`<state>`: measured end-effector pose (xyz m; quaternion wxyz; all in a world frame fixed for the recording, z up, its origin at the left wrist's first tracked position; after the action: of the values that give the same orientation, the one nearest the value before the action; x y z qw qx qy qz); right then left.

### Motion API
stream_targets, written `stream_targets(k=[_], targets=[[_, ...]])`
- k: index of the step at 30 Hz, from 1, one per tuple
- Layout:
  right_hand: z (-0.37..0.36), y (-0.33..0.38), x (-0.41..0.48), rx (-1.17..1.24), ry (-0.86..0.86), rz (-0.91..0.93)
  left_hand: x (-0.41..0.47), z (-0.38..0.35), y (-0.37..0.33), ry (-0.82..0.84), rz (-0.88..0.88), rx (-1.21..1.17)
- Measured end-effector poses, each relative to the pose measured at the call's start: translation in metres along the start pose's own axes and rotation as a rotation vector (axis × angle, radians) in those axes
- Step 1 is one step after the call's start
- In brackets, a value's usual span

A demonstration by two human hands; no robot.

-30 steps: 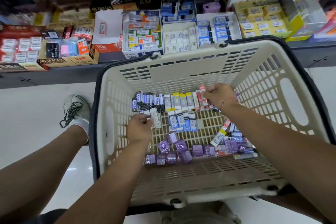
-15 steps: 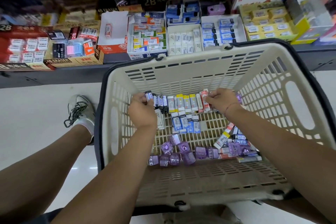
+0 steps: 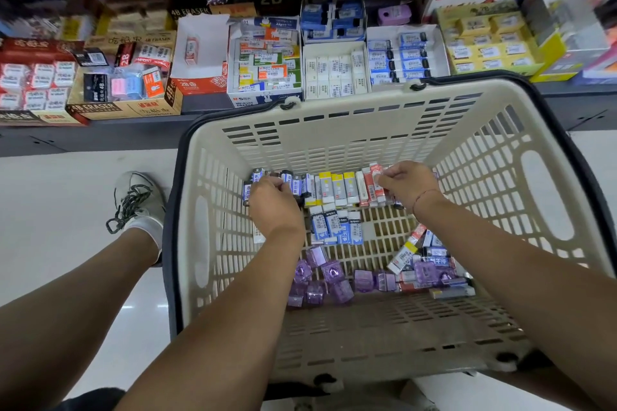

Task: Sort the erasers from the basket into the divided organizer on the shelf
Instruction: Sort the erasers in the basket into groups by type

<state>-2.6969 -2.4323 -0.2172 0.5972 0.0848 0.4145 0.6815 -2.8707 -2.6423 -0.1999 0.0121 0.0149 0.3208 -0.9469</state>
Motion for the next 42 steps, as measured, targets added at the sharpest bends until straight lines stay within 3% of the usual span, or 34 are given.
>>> stream_targets(k=[7,11,14,19,21,24,31,36,42], targets=[[-0.003,-0.002,0.004,0.036,-0.007,-0.045,-0.01,0.0,-0.009,0.009,-0.125,-0.017],[0.007,-0.011,0.012,0.031,-0.094,-0.102,-0.038,-0.02,-0.041,0.145,-0.498,-0.063],[0.01,-0.015,0.015,0.048,-0.093,-0.12,-0.057,-0.042,-0.045,0.311,-0.766,0.19],[0.01,-0.015,0.017,0.049,-0.081,-0.113,-0.068,-0.063,-0.019,0.487,-1.063,0.622],[0.008,-0.015,0.018,0.048,-0.081,-0.105,-0.064,-0.064,-0.019,0.477,-1.117,0.672],[0.006,-0.014,0.017,0.068,-0.07,-0.094,-0.052,-0.066,-0.031,0.323,-1.224,0.638],[0.005,-0.015,0.017,0.056,-0.063,-0.074,-0.037,-0.066,-0.044,0.292,-1.245,0.516],[0.004,-0.019,0.019,0.063,-0.059,-0.078,-0.034,-0.066,-0.042,0.3,-1.329,0.608],[0.002,-0.019,0.019,0.072,-0.044,-0.084,-0.033,-0.059,-0.047,0.335,-1.29,0.569]])
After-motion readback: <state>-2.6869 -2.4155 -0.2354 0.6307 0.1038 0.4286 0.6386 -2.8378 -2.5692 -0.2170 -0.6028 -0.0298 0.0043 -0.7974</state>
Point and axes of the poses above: each hand's wrist, its own x-axis towards the middle knuckle, its own z-axis out of the back of the hand, y = z × x, the point moved 8 cm from there along x, towards the middle knuckle, and after that the axes turned 13 degrees about -y, right-handed, at the moved point
